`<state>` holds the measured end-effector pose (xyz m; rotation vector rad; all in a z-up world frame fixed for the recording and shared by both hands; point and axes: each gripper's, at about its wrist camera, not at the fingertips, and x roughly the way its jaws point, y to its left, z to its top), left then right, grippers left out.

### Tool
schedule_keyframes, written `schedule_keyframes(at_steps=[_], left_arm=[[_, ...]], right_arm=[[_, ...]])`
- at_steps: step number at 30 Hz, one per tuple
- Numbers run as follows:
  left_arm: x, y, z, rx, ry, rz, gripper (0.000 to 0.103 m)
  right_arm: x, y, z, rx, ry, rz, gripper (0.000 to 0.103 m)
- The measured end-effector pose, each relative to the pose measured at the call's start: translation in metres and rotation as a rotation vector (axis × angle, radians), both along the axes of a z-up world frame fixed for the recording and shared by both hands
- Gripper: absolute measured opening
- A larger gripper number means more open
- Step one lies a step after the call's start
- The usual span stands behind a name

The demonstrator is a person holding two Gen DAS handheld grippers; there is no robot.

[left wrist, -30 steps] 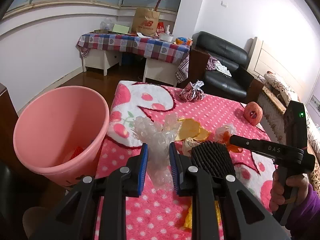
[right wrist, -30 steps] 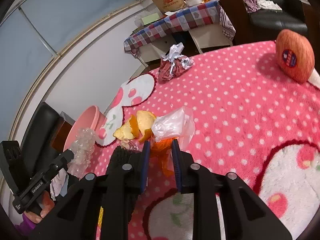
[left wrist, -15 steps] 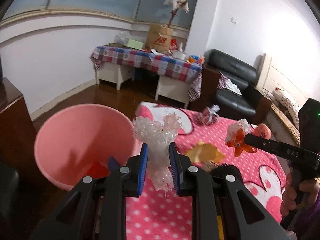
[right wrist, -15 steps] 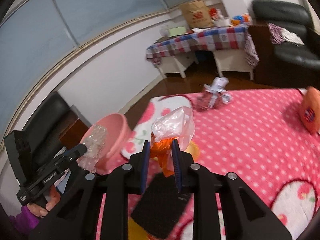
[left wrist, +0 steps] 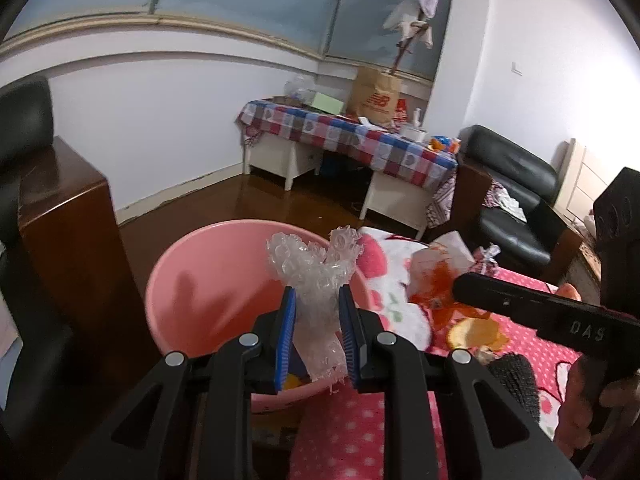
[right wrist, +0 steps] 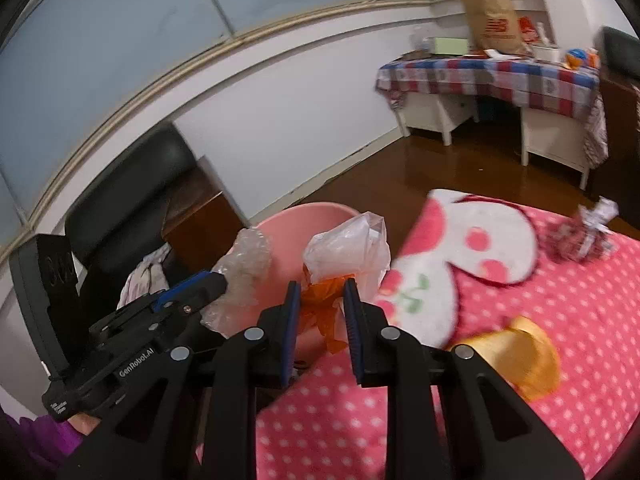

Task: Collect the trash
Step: 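Carry both items to the pink bucket and open both tools to drop them, then move both tools from the bucket back over the orange peels on the bed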

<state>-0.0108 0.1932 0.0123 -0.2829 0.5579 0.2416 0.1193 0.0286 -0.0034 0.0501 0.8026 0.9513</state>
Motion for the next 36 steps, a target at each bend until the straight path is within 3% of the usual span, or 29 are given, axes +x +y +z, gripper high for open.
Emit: schedule_keyframes(at_steps=[12,15,17,19,36], left_arm=[[-0.001,0.036,-0.026,-0.042,0.050,0.078,0.023],[-0.001,0.041,-0.029,-0.055,0.056,0.092,0.032],[-0.002,0.044,-0.030,-0.063,0.056,0.102,0.039],[-0.002,0.046,-0.031,-0.064,0.056,0.106,0.040],[-0.004,0.026,-0.024,-0.047,0.062,0.071,0.040]], right_arm=[[0.010,0.058,-0.025,-0.054,0.063,0.052,0.023],[0.014,0.066,-0.030,-0.076,0.075,0.047,0.024],[0.015,0.068,-0.033,-0.082,0.083,0.046,0.029],[0.016,0.069,-0.034,-0.078,0.088,0.049,0.036],[-0.004,0.042,-0.024,-0.071,0.050,0.024,0.037]])
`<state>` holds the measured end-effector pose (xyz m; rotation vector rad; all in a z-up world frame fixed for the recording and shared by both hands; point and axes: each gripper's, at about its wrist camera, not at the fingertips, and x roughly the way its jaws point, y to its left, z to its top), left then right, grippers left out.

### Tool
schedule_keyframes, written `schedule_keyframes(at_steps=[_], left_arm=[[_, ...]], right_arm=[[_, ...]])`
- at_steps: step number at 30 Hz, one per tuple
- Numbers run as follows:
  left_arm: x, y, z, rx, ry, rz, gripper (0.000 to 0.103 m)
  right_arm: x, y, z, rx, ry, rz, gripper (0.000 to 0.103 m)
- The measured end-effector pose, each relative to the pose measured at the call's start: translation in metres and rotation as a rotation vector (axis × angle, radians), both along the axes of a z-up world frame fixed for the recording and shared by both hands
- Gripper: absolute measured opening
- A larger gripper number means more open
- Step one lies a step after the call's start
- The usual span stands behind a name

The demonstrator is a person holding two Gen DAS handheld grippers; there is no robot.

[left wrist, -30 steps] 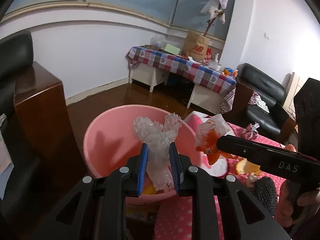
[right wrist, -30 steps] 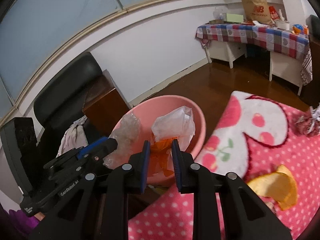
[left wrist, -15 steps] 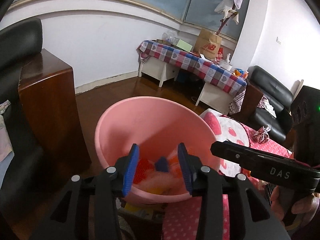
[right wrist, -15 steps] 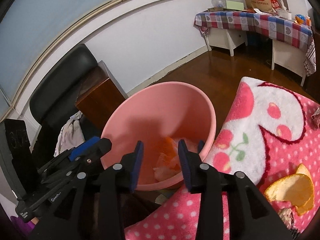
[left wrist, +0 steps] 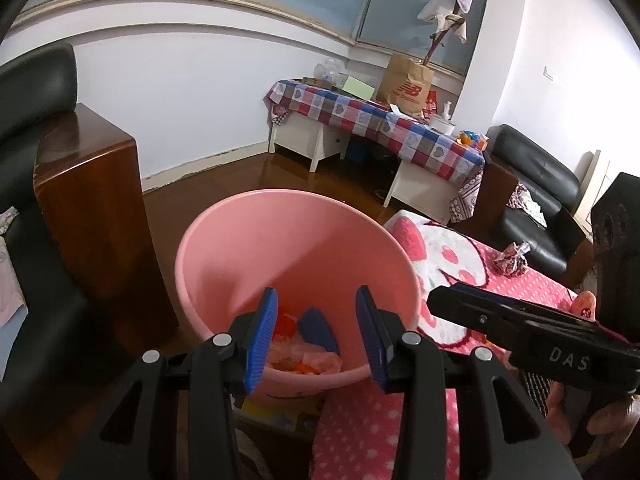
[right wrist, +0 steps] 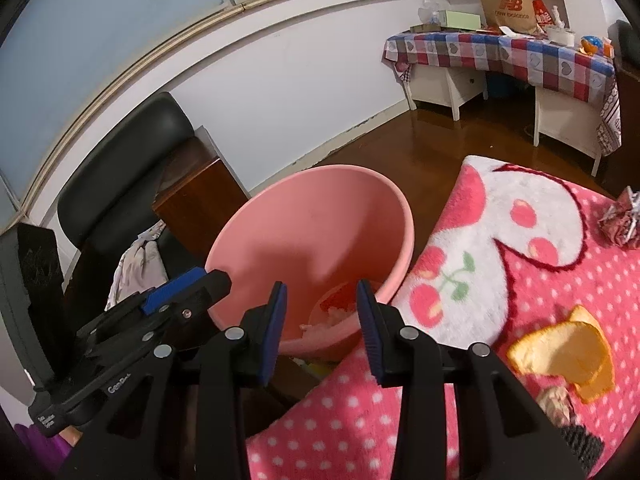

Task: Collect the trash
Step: 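Move both tools from the bucket back over the orange peels on the bed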

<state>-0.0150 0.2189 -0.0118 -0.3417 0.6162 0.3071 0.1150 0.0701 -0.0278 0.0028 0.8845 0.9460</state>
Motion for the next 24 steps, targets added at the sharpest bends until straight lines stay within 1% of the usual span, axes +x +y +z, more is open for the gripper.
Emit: schedule_keyframes(at_steps=[6,9,13,17,24], left_arm=[[-0.001,-0.013,0.006,0.009,0.000,-0.026,0.040],[-0.001,-0.019,0.007,0.002,0.000,-0.036,0.040],[0.003,-0.028,0.005,-0.024,0.006,-0.058,0.040],[0.010,-0.043,0.002,-0.019,0.025,-0.092,0.040],[0.019,-0.069,-0.001,-0.003,0.045,-0.141,0.040]], right_arm=[[-0.008,-0.018,0.005,0.012,0.000,-0.020,0.037],[-0.010,-0.029,0.008,0.024,0.007,-0.040,0.037],[-0.014,-0.049,0.014,0.033,-0.012,-0.070,0.037],[-0.018,-0.072,0.016,0.041,-0.024,-0.110,0.037],[-0.013,-0.115,0.017,0.063,-0.017,-0.193,0.037]])
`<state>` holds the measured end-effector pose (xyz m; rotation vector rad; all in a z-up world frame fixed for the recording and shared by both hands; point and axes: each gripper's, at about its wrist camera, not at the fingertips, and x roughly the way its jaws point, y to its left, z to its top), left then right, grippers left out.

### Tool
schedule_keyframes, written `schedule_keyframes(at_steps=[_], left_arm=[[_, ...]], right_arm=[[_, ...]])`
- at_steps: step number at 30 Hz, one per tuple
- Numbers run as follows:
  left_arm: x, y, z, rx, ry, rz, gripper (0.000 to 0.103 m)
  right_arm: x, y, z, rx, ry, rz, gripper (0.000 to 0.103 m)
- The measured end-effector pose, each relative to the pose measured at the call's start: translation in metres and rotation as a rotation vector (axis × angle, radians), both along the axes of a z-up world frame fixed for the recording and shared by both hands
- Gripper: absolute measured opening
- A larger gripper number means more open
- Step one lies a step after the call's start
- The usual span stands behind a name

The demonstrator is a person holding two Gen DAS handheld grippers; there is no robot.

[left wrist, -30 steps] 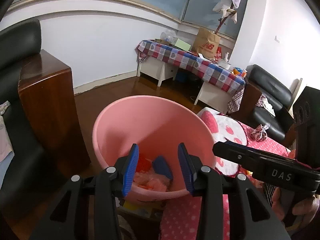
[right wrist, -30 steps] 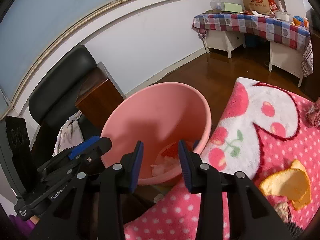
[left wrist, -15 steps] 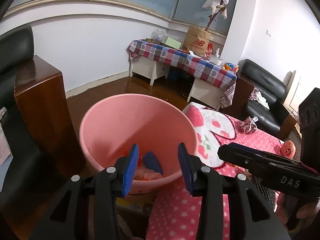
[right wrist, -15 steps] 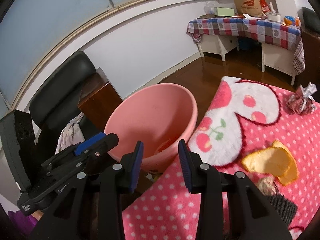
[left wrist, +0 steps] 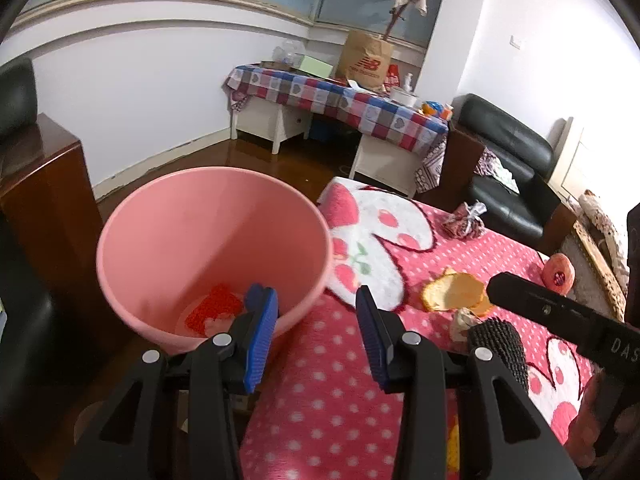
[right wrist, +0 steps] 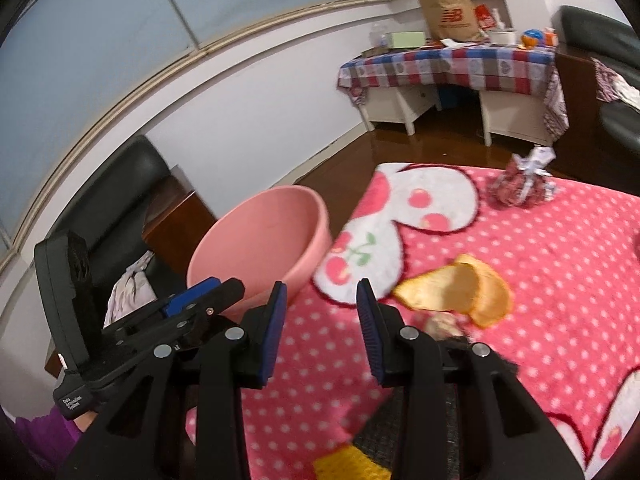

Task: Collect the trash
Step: 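Move both tools from the bucket back over the orange peels on the bed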

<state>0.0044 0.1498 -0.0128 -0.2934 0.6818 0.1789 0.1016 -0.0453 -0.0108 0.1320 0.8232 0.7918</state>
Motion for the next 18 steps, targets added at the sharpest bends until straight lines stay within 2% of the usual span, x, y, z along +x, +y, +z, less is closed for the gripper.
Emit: schedule_keyframes(at_steps=[18], left_arm=[[0.022,-0.038,0.003,0.051,0.035,-0.081,0.040]], right_arm=[[0.022,-0.074,-0.012,0.041,0.040,-0.177,0.037]])
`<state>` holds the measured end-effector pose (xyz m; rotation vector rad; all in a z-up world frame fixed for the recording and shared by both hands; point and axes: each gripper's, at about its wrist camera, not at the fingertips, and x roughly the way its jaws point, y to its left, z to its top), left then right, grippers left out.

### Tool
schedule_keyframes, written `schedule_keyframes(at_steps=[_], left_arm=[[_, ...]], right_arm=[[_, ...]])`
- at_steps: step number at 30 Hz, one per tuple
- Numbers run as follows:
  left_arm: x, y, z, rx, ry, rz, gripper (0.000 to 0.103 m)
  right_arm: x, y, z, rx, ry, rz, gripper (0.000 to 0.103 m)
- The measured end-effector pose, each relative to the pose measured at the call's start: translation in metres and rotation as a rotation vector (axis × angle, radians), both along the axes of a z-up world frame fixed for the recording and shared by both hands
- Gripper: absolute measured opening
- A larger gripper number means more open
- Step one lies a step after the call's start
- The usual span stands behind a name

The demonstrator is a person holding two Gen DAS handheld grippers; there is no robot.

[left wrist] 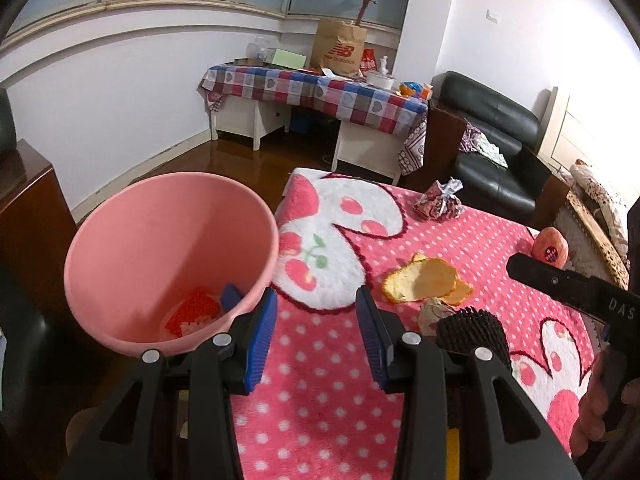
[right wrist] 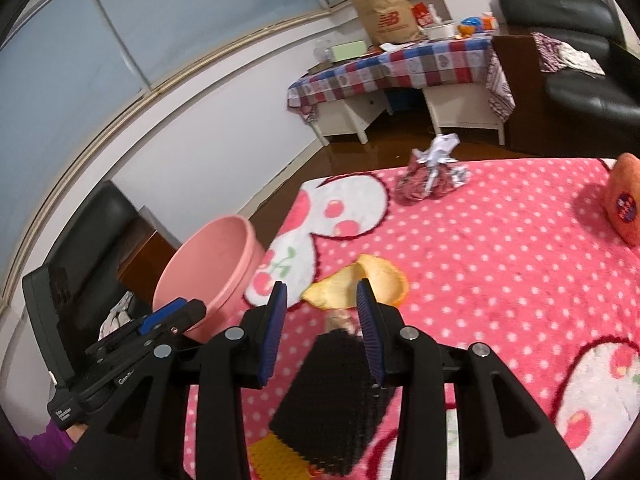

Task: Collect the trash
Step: 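Move both tools from the bucket back over the orange peels on the bed, then grasp an orange peel with the left tool while the right tool grasps another peel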

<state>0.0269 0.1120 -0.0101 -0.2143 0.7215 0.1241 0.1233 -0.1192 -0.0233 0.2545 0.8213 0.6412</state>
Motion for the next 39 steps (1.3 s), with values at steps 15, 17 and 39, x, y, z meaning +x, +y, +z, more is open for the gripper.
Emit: schedule_keyframes(at_steps=[15,17,39], left_arm=[[0.027,-0.033,-0.005,0.040,0.024,-0.076,0.040],[0.032,-0.036,-0.006,0.036,0.027,-0.091,0.040],[0.098,-0.057,-0.054,-0.025,0.160,-0.233,0.027]], right_arm=[[0.021,-0.042,-0.022,0.028,0.062,-0.094,0.037],[0.024,-0.050,-0.027,0.033,0.074,-0.111,0.037],[0.049,-0.059,-0.067,0.083,0.203,-0.119,0.037]])
